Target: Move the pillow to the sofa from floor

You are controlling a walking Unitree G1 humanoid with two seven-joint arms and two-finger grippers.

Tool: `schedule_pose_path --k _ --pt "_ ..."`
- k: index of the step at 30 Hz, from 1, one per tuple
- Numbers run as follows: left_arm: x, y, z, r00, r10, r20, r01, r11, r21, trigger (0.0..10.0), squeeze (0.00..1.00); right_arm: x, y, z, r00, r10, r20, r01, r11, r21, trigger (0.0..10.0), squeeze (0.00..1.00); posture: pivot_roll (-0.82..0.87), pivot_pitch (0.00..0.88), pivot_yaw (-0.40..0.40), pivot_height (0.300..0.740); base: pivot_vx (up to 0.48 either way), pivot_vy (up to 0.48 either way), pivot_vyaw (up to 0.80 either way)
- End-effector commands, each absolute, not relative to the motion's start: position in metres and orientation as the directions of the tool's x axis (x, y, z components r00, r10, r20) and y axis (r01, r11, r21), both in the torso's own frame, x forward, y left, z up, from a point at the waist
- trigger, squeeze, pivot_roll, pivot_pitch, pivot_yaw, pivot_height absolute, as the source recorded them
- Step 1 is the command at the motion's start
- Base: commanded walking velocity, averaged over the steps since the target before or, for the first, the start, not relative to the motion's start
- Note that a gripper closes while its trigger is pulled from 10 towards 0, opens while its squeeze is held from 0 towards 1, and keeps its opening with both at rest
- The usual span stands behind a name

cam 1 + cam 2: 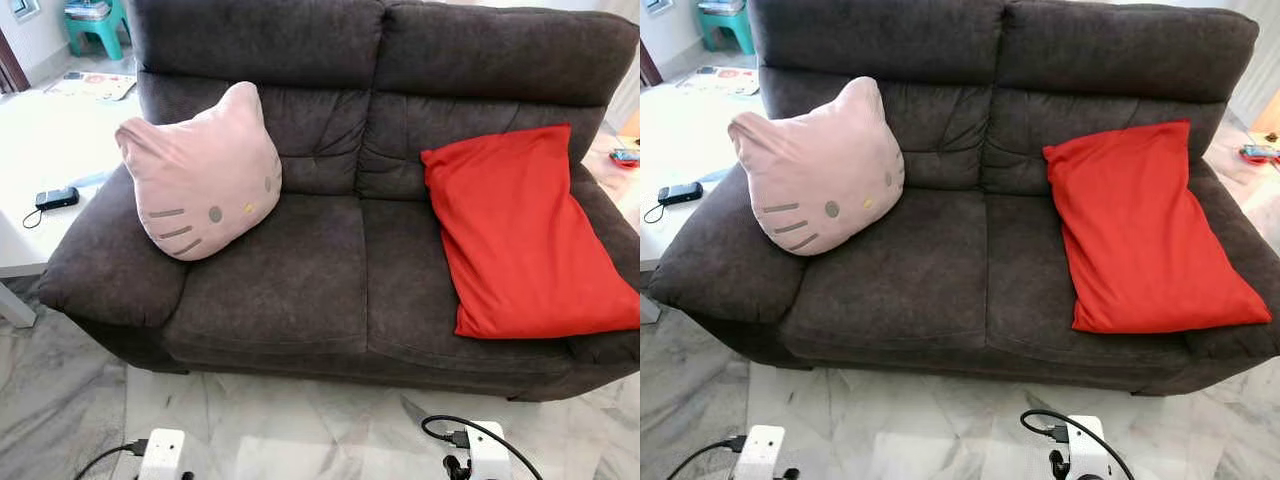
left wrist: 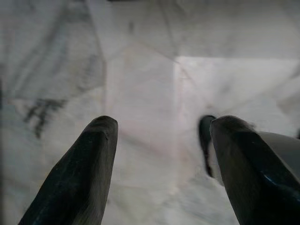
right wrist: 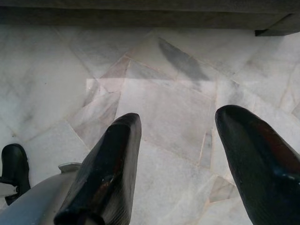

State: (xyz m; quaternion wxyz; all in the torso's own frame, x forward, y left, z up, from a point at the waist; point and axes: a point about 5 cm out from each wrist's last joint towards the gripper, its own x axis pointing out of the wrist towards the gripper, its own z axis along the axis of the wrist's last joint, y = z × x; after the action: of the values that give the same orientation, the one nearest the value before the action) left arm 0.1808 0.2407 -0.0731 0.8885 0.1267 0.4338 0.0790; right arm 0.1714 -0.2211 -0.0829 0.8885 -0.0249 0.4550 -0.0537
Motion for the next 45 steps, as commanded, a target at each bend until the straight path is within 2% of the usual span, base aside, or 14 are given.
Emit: schedule_pose_path --k 1,11,20,24,45 --pt "0.180 0.241 -0.073 0.616 0.252 -0.747 -0.036 0.956 0.292 10.0 0.00 0.168 -0.221 -0.085 0.568 -0.123 -0.814 0.081 0.992 -0.094 10.0 0.00 0.00 0.049 -0.031 0.740 0.000 0.000 -0.80" --pt "0.185 0.228 -0.074 0.630 0.189 -0.753 0.018 0.966 0.257 10.0 0.00 0.168 -0.222 -0.085 0.563 -0.128 -0.816 0.077 0.992 -0.102 10.0 0.00 0.00 0.030 -0.034 0.740 0.000 0.000 -0.80" --pt "0.179 0.223 -0.079 0.607 0.202 -0.768 0.076 0.948 0.309 10.0 0.00 0.169 -0.222 -0.084 0.568 -0.123 -0.814 0.066 0.992 -0.103 10.0 0.00 0.00 0.041 -0.040 0.740 0.000 -0.090 -0.80" --pt "0.176 0.223 -0.080 0.598 0.212 -0.773 0.042 0.955 0.295 10.0 0.00 0.169 -0.223 -0.084 0.566 -0.126 -0.815 0.070 0.992 -0.105 10.0 0.00 0.00 0.041 -0.038 0.740 0.000 -0.159 -0.80" --pt "0.180 0.221 -0.079 0.603 0.206 -0.771 0.071 0.948 0.309 10.0 0.00 0.170 -0.223 -0.084 0.566 -0.130 -0.814 0.078 0.992 -0.104 10.0 0.00 0.00 0.042 -0.035 0.740 0.000 0.000 -0.80"
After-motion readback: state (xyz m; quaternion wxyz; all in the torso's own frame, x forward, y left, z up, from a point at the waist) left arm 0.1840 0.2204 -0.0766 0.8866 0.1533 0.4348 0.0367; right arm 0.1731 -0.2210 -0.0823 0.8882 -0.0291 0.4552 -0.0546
